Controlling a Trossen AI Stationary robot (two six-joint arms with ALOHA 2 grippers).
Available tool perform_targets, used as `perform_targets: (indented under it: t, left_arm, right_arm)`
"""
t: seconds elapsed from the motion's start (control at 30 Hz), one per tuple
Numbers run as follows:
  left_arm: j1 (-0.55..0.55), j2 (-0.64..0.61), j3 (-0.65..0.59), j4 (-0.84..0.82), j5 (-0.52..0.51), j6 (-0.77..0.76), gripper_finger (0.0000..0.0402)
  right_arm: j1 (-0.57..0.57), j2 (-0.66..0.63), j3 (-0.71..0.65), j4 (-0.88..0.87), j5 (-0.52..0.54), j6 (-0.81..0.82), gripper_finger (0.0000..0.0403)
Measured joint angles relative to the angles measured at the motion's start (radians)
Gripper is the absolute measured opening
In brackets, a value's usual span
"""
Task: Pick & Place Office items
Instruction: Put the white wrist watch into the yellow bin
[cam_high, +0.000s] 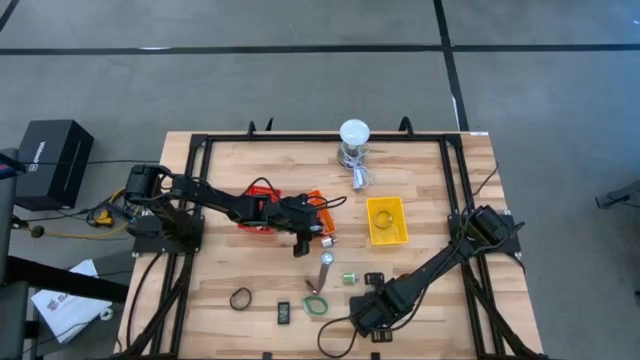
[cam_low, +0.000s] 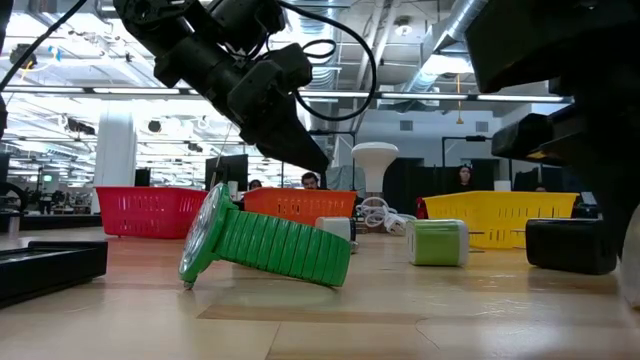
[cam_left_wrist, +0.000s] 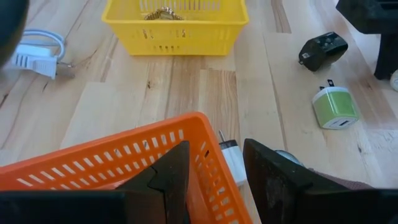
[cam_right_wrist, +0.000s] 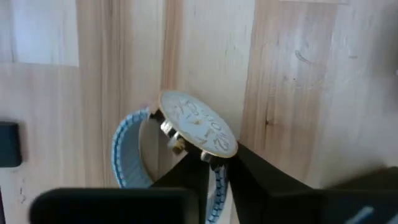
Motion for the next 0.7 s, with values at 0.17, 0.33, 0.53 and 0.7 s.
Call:
perform_targets:
  t: [0.17,0.33,0.53,0.7]
  left_arm:
    - [0.0,0.0,0.0,0.005,0.0,0.0,0.0144]
    - [0.0,0.0,0.0,0.012,0.0,0.0,0.0144]
    - [0.0,0.0,0.0,0.018,0.0,0.0,0.0144]
    - [-0.004,0.0,-0.001,0.032,0.015,0.0,0.0144]
  right_arm:
    - [-0.006,-0.015,0.001,-0.016,-0.017,-0.047,0.0009]
    - [-0.008,-0.027,0.097,-0.151,-0.028,-0.11,0.0016]
    - [-0.013,-0.028,0.258,-0.48,0.047,-0.222,0.0006]
    - [-0.018,-0.074,0.293,-0.703,0.206,-0.253,0.0014]
